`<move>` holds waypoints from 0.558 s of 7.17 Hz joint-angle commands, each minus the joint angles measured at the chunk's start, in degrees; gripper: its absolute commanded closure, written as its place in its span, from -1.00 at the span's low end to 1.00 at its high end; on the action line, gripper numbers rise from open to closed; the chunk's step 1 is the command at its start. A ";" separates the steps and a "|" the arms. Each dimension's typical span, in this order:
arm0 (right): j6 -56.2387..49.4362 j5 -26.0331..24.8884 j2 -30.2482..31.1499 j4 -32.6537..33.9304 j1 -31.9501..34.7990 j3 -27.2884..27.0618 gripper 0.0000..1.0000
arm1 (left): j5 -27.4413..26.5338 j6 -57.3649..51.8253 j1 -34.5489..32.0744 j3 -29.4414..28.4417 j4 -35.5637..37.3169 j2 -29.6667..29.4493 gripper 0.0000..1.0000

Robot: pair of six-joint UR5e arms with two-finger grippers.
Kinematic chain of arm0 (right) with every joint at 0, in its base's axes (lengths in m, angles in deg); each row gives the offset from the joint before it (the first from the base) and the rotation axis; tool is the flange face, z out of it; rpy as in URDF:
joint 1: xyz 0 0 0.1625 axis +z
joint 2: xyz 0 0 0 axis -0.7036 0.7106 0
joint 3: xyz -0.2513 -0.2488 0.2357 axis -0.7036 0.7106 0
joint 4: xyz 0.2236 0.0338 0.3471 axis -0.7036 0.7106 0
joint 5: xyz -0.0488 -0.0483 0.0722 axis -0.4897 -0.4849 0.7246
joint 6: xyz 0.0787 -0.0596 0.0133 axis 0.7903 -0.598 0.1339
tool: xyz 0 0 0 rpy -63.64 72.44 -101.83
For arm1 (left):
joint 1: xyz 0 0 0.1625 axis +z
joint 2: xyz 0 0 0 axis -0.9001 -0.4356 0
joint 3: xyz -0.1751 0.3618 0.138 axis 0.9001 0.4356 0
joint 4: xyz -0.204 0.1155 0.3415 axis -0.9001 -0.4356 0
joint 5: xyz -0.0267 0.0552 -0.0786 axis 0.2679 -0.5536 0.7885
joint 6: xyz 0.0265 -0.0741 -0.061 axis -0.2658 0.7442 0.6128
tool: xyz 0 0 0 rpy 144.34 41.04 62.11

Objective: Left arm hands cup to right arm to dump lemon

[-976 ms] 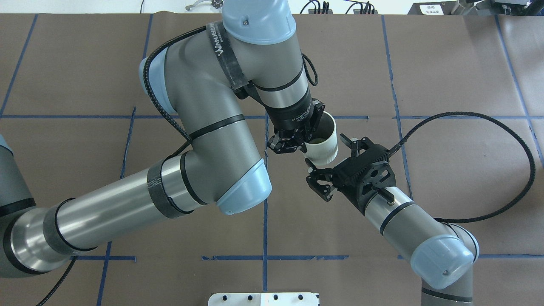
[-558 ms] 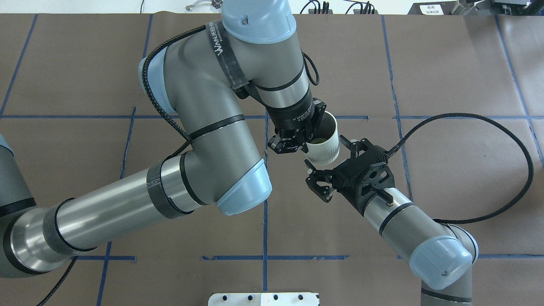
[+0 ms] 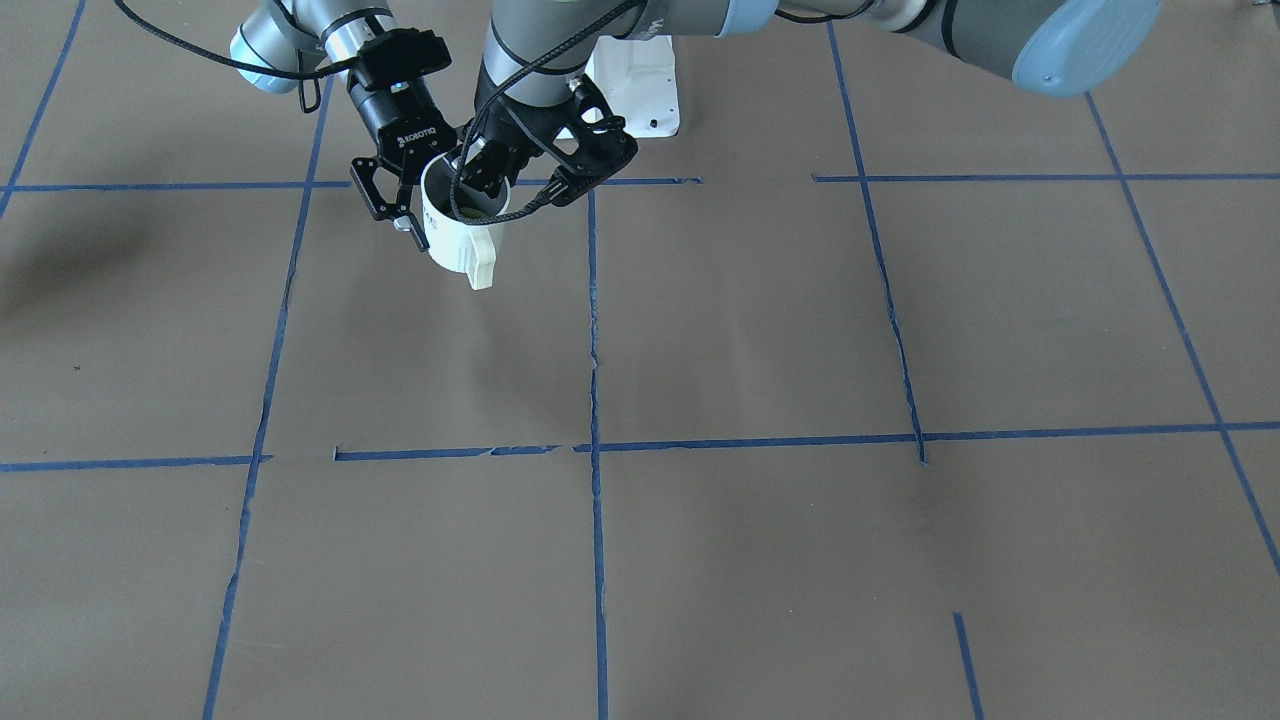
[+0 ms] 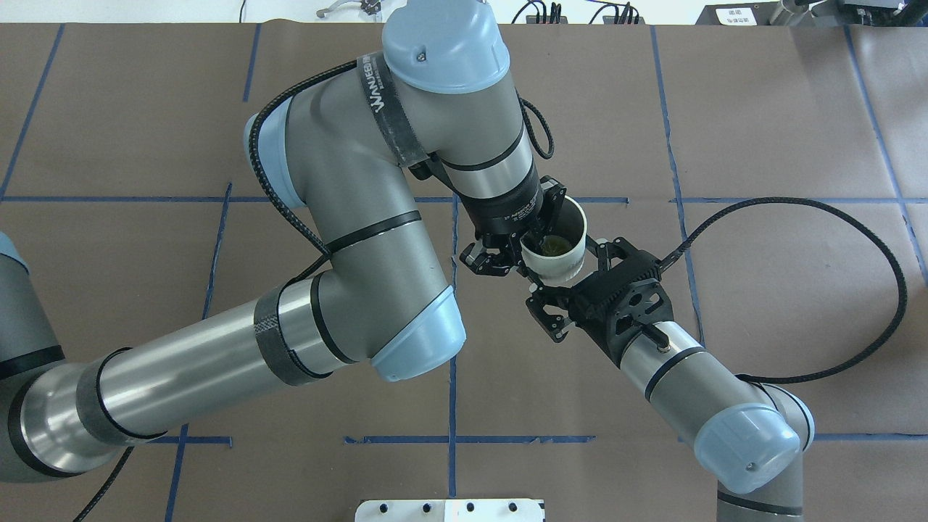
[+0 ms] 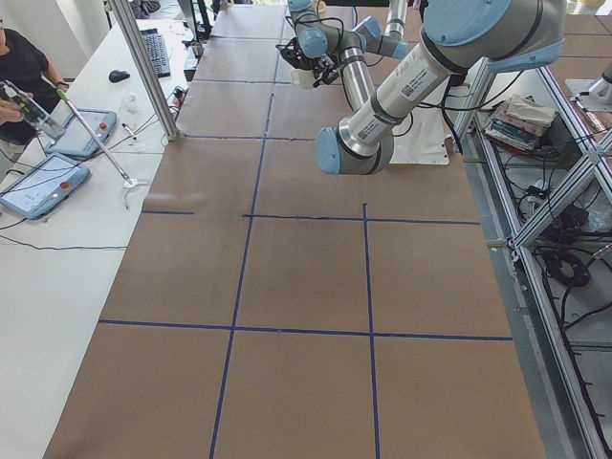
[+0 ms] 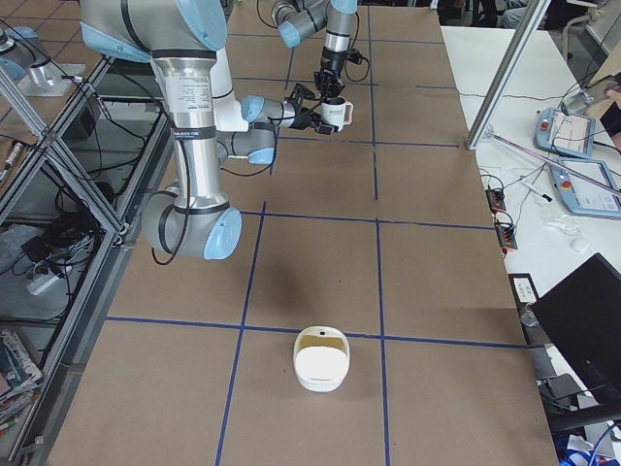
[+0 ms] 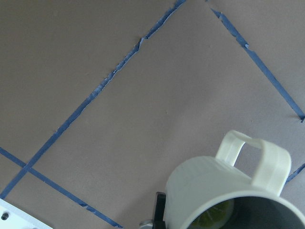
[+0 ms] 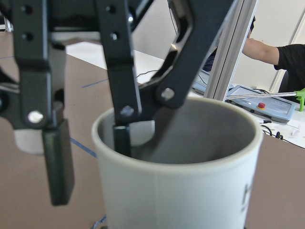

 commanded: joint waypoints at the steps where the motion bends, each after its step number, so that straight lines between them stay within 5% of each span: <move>1: 0.00 -0.43 0.57 -0.07 -0.01 0.03 0.25 | -0.38 -0.01 -0.20 2.49 -0.51 0.41 -1.00; 4: 1.04 -6.02 6.61 -0.95 0.07 -0.67 0.25 | -0.21 -0.01 -5.19 7.33 -0.08 2.42 -1.00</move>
